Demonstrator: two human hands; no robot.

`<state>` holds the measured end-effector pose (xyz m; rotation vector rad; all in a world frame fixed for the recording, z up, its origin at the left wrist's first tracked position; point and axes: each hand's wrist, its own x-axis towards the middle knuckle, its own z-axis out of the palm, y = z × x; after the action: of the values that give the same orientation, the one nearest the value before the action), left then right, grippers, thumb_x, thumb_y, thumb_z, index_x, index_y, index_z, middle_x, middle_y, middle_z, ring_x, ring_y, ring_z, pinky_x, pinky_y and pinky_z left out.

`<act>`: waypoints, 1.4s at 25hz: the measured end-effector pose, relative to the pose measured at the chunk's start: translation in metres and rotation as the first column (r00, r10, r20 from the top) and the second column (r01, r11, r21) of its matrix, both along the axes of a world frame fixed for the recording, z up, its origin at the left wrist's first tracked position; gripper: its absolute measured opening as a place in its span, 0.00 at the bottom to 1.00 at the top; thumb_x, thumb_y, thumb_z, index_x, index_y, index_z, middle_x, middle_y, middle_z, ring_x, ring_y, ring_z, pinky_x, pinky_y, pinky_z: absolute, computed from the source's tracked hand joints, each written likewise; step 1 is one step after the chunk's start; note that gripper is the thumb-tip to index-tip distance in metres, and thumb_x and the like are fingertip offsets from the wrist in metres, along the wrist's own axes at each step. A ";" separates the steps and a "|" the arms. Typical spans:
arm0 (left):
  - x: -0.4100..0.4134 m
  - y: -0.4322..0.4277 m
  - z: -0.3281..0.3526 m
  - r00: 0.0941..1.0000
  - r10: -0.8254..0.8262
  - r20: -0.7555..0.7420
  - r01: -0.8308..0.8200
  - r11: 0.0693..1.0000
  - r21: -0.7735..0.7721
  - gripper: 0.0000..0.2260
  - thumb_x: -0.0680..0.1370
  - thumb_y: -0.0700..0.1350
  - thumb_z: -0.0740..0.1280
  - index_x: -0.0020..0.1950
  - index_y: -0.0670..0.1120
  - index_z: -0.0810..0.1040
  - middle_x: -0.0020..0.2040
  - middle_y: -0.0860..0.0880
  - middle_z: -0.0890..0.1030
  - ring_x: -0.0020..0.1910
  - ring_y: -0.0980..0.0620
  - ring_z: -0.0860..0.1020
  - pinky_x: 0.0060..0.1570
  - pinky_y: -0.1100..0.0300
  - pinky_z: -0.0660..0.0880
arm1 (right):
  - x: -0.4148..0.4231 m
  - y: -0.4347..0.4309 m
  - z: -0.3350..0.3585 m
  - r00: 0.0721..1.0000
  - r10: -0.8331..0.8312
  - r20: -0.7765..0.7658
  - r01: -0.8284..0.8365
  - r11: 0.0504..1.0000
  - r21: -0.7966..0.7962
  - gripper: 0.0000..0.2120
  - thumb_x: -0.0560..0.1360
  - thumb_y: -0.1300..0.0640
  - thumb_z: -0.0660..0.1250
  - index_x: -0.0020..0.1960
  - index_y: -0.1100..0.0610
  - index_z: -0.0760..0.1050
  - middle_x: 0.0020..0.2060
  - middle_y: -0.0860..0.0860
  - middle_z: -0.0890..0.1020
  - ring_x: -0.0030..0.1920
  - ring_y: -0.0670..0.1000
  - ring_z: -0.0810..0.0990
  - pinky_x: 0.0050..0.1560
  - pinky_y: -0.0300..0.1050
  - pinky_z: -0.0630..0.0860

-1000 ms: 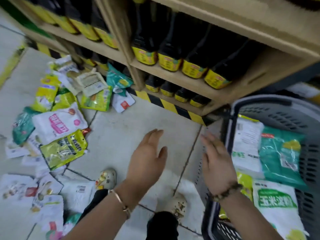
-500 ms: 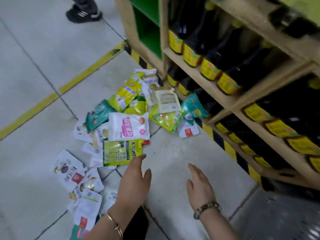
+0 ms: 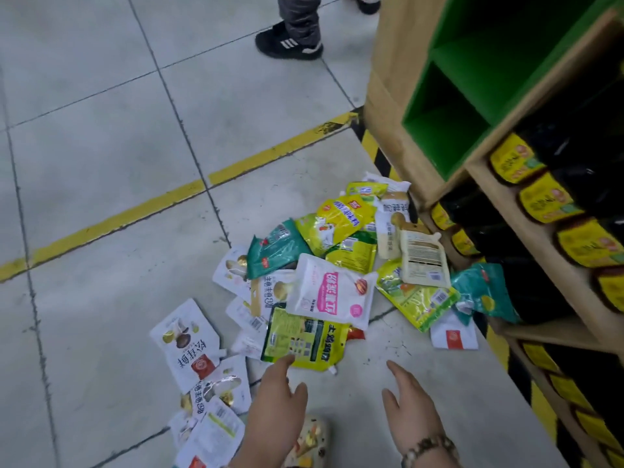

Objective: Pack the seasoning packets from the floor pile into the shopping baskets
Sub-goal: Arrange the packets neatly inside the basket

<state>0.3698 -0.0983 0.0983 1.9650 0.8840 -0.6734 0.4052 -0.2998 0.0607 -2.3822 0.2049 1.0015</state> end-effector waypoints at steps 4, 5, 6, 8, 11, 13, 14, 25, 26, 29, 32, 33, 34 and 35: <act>0.004 0.020 -0.032 0.998 0.032 -0.046 -0.031 0.999 0.023 0.22 0.79 0.45 0.63 0.73 0.52 0.64 0.58 0.58 0.75 0.41 0.68 0.73 0.44 0.67 0.70 | 0.039 0.024 -0.028 0.996 0.071 -0.049 -0.073 0.996 -0.048 0.24 0.78 0.58 0.60 0.73 0.52 0.60 0.71 0.50 0.66 0.68 0.50 0.68 0.64 0.43 0.67; 0.006 0.022 -0.042 0.997 0.038 -0.062 -0.037 0.999 0.017 0.22 0.79 0.45 0.63 0.73 0.51 0.64 0.65 0.55 0.73 0.49 0.65 0.75 0.50 0.65 0.71 | 0.050 0.029 -0.036 0.996 0.077 -0.051 -0.080 0.996 -0.050 0.24 0.77 0.58 0.60 0.73 0.53 0.61 0.70 0.51 0.67 0.68 0.51 0.68 0.63 0.44 0.68; 0.008 0.023 -0.054 0.996 0.055 -0.076 -0.054 0.998 0.013 0.23 0.79 0.45 0.63 0.73 0.51 0.64 0.69 0.52 0.70 0.58 0.58 0.74 0.55 0.63 0.70 | 0.061 0.035 -0.047 0.994 0.099 -0.052 -0.102 0.993 -0.051 0.25 0.77 0.57 0.61 0.73 0.53 0.61 0.70 0.51 0.67 0.67 0.52 0.69 0.63 0.44 0.68; 0.015 0.024 -0.077 0.993 0.080 -0.092 -0.079 0.997 0.014 0.23 0.78 0.45 0.64 0.73 0.49 0.64 0.71 0.50 0.69 0.66 0.52 0.71 0.60 0.60 0.68 | 0.086 0.045 -0.072 0.985 0.165 -0.055 -0.168 0.984 -0.057 0.26 0.76 0.55 0.63 0.72 0.53 0.61 0.69 0.52 0.69 0.66 0.53 0.70 0.61 0.46 0.70; 0.029 0.021 -0.118 0.985 0.142 -0.098 -0.143 0.990 -0.003 0.23 0.77 0.45 0.65 0.72 0.47 0.66 0.69 0.47 0.71 0.63 0.49 0.74 0.57 0.59 0.70 | 0.126 0.059 -0.119 0.967 0.243 -0.075 -0.249 0.964 -0.088 0.29 0.75 0.52 0.66 0.73 0.54 0.60 0.68 0.55 0.69 0.65 0.56 0.71 0.61 0.51 0.71; 0.034 0.019 -0.138 0.979 0.174 -0.108 -0.178 0.984 -0.029 0.23 0.77 0.45 0.66 0.72 0.48 0.66 0.70 0.47 0.70 0.64 0.48 0.73 0.58 0.56 0.72 | 0.149 0.066 -0.150 0.951 0.301 -0.065 -0.308 0.943 -0.124 0.33 0.73 0.51 0.68 0.73 0.55 0.58 0.69 0.56 0.67 0.66 0.57 0.70 0.62 0.53 0.70; 0.035 0.016 -0.148 0.977 0.185 -0.107 -0.190 0.981 -0.037 0.23 0.77 0.45 0.66 0.72 0.48 0.65 0.70 0.47 0.70 0.64 0.48 0.73 0.59 0.55 0.72 | 0.162 0.070 -0.164 0.942 0.329 -0.062 -0.335 0.929 -0.156 0.35 0.72 0.51 0.69 0.74 0.55 0.57 0.69 0.57 0.66 0.66 0.58 0.69 0.62 0.54 0.70; 0.014 -0.004 -0.226 0.871 0.460 -0.169 -0.481 0.871 -0.105 0.24 0.78 0.39 0.61 0.73 0.51 0.61 0.66 0.46 0.72 0.43 0.62 0.73 0.37 0.61 0.69 | 0.212 0.088 -0.270 0.761 0.649 -0.015 -0.587 0.677 -0.444 0.38 0.61 0.36 0.74 0.63 0.55 0.68 0.59 0.58 0.73 0.61 0.60 0.71 0.56 0.54 0.68; 0.012 -0.005 -0.227 0.858 0.478 -0.186 -0.502 0.858 -0.108 0.23 0.79 0.39 0.61 0.73 0.51 0.62 0.66 0.46 0.73 0.41 0.62 0.72 0.35 0.62 0.68 | 0.211 0.087 -0.270 0.781 0.625 0.004 -0.574 0.719 -0.392 0.32 0.63 0.38 0.74 0.58 0.56 0.71 0.56 0.58 0.75 0.57 0.59 0.73 0.51 0.51 0.69; 0.008 -0.005 -0.223 0.803 0.553 -0.220 -0.588 0.796 -0.143 0.22 0.79 0.40 0.61 0.72 0.50 0.63 0.64 0.46 0.74 0.44 0.57 0.74 0.34 0.67 0.67 | 0.203 0.079 -0.259 0.846 0.530 0.063 -0.514 0.841 -0.170 0.16 0.69 0.49 0.73 0.47 0.59 0.72 0.48 0.58 0.80 0.46 0.57 0.76 0.41 0.45 0.69; 0.005 0.000 -0.212 0.702 0.674 -0.232 -0.712 0.662 -0.231 0.21 0.78 0.41 0.64 0.71 0.50 0.65 0.62 0.45 0.75 0.54 0.49 0.75 0.47 0.59 0.71 | 0.183 0.068 -0.234 0.904 0.417 0.095 -0.419 0.908 0.000 0.12 0.71 0.57 0.72 0.49 0.62 0.75 0.45 0.57 0.80 0.46 0.57 0.78 0.43 0.49 0.75; 0.004 0.002 -0.208 0.673 0.698 -0.245 -0.738 0.615 -0.277 0.22 0.78 0.42 0.65 0.71 0.50 0.65 0.62 0.45 0.74 0.56 0.48 0.74 0.52 0.56 0.70 | 0.175 0.066 -0.221 0.939 0.334 0.081 -0.340 0.938 0.072 0.09 0.70 0.59 0.72 0.48 0.61 0.75 0.43 0.55 0.80 0.43 0.55 0.79 0.41 0.49 0.77; 0.003 0.005 -0.204 0.660 0.702 -0.268 -0.748 0.579 -0.326 0.24 0.78 0.45 0.67 0.71 0.50 0.64 0.63 0.46 0.74 0.58 0.48 0.74 0.54 0.54 0.69 | 0.167 0.065 -0.209 0.968 0.246 0.051 -0.251 0.956 0.155 0.08 0.70 0.61 0.72 0.46 0.58 0.74 0.41 0.52 0.79 0.40 0.50 0.80 0.37 0.45 0.78; 0.002 0.007 -0.201 0.663 0.684 -0.304 -0.744 0.556 -0.371 0.27 0.76 0.49 0.68 0.73 0.51 0.63 0.63 0.48 0.73 0.60 0.48 0.73 0.56 0.53 0.67 | 0.158 0.065 -0.196 0.985 0.173 0.007 -0.169 0.956 0.240 0.08 0.70 0.64 0.71 0.46 0.56 0.74 0.39 0.49 0.80 0.36 0.43 0.80 0.33 0.38 0.77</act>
<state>0.3713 -0.0913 -0.1028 0.9749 1.3455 -0.4488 0.5636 -0.2346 -0.1350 -2.1989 -0.1150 1.0575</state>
